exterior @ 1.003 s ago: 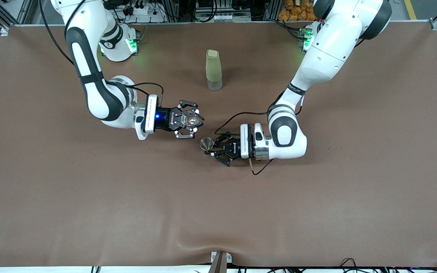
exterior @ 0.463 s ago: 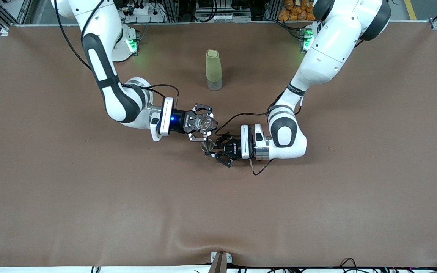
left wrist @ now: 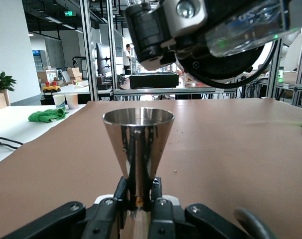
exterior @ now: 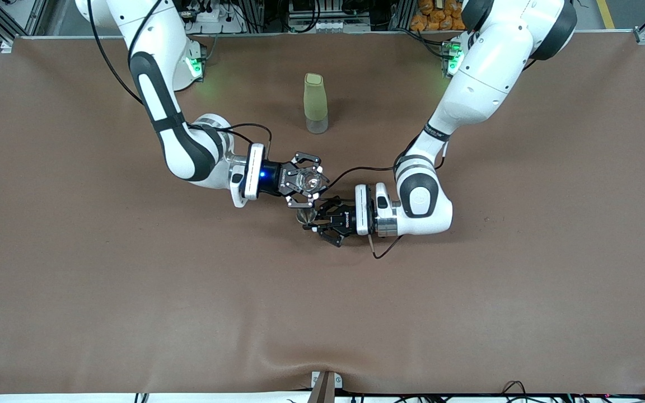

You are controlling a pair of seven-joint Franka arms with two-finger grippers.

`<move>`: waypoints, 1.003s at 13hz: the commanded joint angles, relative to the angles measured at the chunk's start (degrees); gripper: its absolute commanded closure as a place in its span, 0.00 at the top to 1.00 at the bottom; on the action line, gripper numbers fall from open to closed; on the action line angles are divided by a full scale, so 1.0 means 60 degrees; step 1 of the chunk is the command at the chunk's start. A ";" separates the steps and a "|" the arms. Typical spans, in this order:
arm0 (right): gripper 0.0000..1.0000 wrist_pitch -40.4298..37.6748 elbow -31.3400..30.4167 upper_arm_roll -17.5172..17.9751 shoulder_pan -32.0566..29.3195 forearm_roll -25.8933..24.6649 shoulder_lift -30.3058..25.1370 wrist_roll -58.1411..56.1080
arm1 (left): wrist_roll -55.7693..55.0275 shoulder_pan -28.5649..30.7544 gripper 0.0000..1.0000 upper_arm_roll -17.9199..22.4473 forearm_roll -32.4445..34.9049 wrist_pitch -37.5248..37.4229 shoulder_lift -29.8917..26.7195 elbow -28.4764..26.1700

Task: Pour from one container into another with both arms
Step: 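Tilt the glass cup with the right gripper, pouring liquid into the jigger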

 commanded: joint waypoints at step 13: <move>0.00 0.0100 -0.0062 0.0011 -0.0008 0.0239 -0.0283 0.4632 | -0.0083 -0.0127 0.00 0.0066 -0.0357 0.0042 -0.0014 -0.0003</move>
